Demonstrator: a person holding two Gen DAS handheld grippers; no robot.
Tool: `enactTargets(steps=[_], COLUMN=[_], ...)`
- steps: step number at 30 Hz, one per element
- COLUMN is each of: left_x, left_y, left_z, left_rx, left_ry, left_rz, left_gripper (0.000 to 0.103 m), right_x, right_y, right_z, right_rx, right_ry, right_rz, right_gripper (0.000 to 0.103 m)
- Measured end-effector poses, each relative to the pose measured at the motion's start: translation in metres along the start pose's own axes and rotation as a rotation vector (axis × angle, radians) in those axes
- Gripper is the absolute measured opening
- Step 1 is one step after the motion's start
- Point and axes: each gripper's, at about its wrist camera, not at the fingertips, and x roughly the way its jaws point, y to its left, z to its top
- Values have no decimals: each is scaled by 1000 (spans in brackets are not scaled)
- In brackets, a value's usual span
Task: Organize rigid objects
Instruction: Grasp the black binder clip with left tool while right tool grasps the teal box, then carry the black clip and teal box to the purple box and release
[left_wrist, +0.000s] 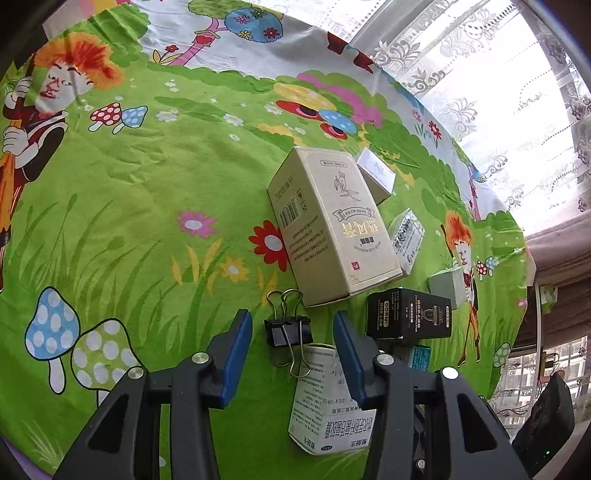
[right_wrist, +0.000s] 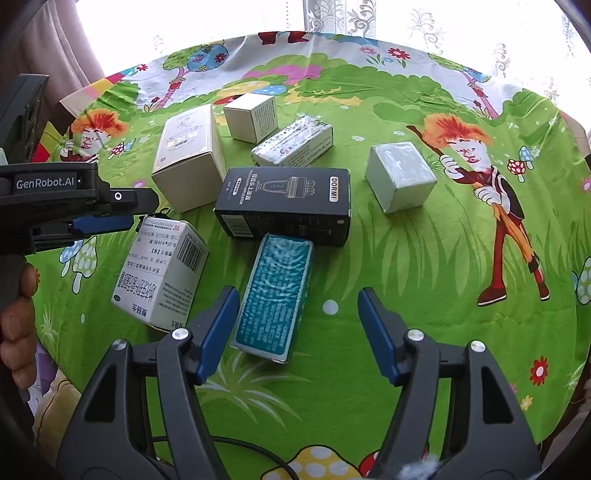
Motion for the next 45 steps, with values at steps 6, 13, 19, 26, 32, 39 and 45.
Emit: enactTargets(steps=[6,13,19,26,32,39,45], left_x=[13,11,-7,-34,-59,-85,-110], left_y=[-1,3,6,8,15,26,37], left_z=[1,-4,-12,-24,-43,-68,-87], left_rx=[-1,-9,-12,-18,-41,-67,-84], left_ry=[14,22,-6,-54,-81,-110,-142], left_rz=[17,-3,5,-1,-14,-26,-29], left_gripper=[37,30,30,29,29,29,29], right_x=[4,8,-2,-25,-47,-73,-95], right_y=[-1,-2,-3,3,12,24,40], right_z=[0,-1,-2,-7,-14,-19,-25], right_rx=[0,0,10,2,-18,-38,-66], right_ry=[4,16,6,-24,-55,-90,-120], right_rz=[11,35,48,61,70,91,111], right_gripper=[56,40,39,33,33,33,33])
